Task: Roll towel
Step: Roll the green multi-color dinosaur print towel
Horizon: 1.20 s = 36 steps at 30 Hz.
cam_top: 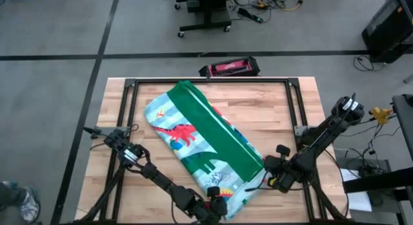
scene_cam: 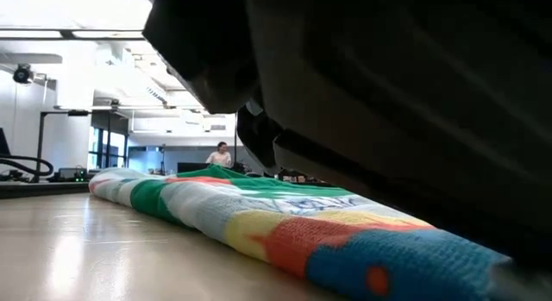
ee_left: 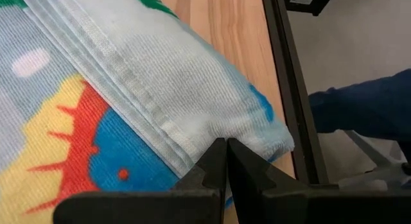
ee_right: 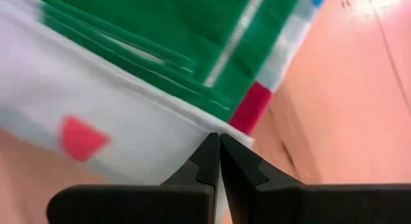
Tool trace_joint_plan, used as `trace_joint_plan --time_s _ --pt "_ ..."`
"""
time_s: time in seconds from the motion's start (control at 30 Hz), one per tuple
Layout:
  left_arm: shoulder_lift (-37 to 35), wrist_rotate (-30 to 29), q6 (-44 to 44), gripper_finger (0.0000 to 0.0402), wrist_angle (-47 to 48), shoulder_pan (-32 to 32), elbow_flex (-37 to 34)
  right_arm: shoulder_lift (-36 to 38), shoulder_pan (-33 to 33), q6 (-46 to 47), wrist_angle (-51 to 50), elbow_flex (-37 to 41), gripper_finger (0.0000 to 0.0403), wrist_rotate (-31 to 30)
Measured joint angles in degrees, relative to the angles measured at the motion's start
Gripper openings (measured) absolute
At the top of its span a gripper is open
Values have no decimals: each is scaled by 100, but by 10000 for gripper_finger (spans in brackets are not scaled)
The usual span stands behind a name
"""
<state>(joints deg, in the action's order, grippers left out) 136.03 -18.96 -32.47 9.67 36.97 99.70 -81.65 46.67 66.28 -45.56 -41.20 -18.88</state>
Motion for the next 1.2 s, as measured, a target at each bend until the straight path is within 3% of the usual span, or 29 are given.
trace_joint_plan --time_s 0.23,0.4,0.63,0.8,1.0,1.2 --pt "0 7 -31 0 13 0 -4 -29 -19 -102 443 215 0 89" --pt "-14 -31 -48 0 13 0 -7 184 75 -372 -35 -23 0 -209" --pt "-153 -378 14 0 94 42 -31 441 952 -932 -222 -341 0 -915" --pt "-252 -445 112 1 78 73 -31 392 1468 -805 -214 -342 0 -965" --pt "-325 -454 117 14 245 98 -31 388 1623 -898 -72 -342 0 -995" --pt "-547 -1302 903 16 -329 107 -13 245 1407 -675 632 -342 0 -1451"
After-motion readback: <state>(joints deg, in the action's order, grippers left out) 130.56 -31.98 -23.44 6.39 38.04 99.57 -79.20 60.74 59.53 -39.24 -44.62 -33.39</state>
